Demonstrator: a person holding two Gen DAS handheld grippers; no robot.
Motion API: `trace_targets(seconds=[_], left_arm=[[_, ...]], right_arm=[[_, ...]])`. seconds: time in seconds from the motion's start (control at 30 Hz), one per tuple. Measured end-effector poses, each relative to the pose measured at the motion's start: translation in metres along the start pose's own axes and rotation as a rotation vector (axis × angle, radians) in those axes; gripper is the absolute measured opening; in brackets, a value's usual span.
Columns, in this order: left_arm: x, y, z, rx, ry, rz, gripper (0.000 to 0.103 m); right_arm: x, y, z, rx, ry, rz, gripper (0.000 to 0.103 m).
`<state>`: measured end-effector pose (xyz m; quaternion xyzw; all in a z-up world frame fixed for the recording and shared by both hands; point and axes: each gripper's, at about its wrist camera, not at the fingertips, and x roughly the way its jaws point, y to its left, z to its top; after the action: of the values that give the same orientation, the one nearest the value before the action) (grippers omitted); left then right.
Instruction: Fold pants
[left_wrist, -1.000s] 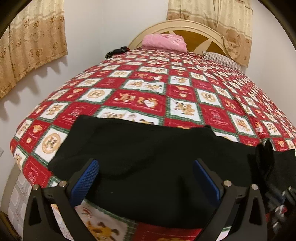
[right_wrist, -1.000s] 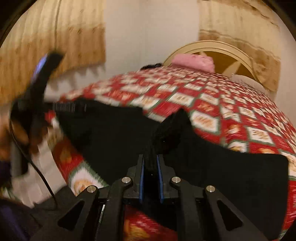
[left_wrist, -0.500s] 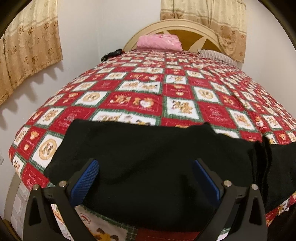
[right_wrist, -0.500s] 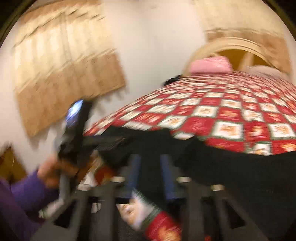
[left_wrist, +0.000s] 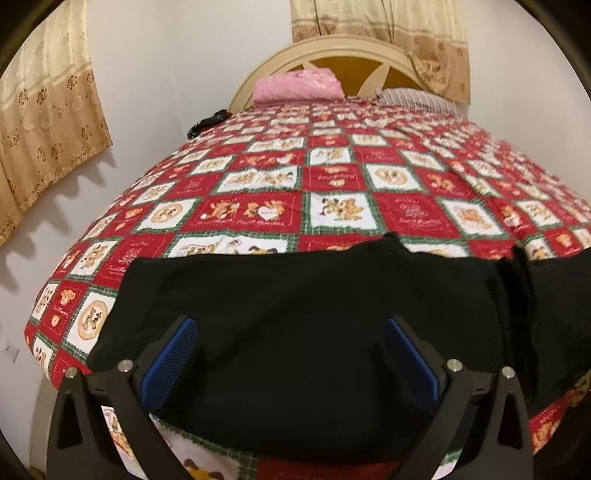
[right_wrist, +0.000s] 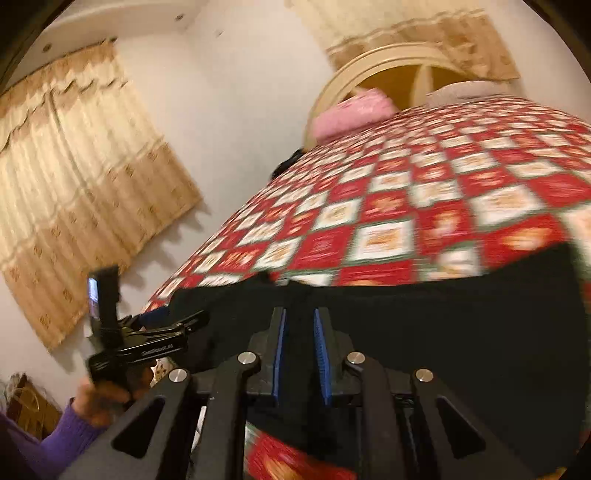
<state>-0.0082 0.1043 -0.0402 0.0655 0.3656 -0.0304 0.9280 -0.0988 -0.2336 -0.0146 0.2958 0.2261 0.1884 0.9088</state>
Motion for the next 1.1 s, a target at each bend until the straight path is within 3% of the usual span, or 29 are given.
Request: trace_targets(seconds=[0.03,0.07,0.17,0.27,0.37,0.5,0.57,0.67,0.77,0.83,1.0,1.1], left_arm=[[0.003,-0.001,0.0,-0.008,0.012,-0.008,0.103],[0.003,-0.002,0.0,-0.017,0.017,-0.028,0.103],[0.002,-0.009,-0.002,-0.02,0.016,-0.062,0.103],[0.004,-0.019,-0.004,-0.019,0.03,-0.075,0.103],[0.0,-0.031,-0.005,-0.025,0.044,-0.128,0.103],[-0.015,-0.05,-0.008,-0.009,0.046,-0.228,0.103],[-0.023,-0.063,-0.012,0.014,0.032,-0.268,0.103],[-0.027,-0.076,-0.014,0.025,0.03,-0.384,0.103],[-0.029,-0.087,-0.011,0.021,0.023,-0.523,0.103],[-0.025,-0.095,-0.009,0.031,0.037,-0.571,0.103],[-0.012,-0.107,-0.012,0.055,0.091,-0.597,0.103],[-0.012,-0.11,-0.011,0.08,0.076,-0.615,0.103]], right_arm=[[-0.019,-0.014,0.0,0.052,-0.011,-0.012,0.04],[-0.031,-0.023,0.0,0.086,-0.017,-0.021,0.043],[-0.084,-0.05,-0.007,0.193,-0.033,-0.068,0.043],[-0.11,-0.069,-0.024,0.366,-0.059,0.005,0.043],[-0.103,-0.076,-0.04,0.477,-0.058,0.089,0.043],[-0.077,-0.082,-0.057,0.571,0.012,0.142,0.043],[-0.071,-0.087,-0.062,0.63,0.002,0.171,0.043],[-0.066,-0.093,-0.066,0.67,-0.004,0.139,0.043],[-0.065,-0.1,-0.067,0.713,-0.038,0.167,0.043],[-0.069,-0.102,-0.063,0.713,-0.06,0.146,0.043],[-0.086,-0.113,-0.068,0.779,-0.159,0.154,0.043],[-0.09,-0.106,-0.075,0.757,-0.145,0.15,0.043]])
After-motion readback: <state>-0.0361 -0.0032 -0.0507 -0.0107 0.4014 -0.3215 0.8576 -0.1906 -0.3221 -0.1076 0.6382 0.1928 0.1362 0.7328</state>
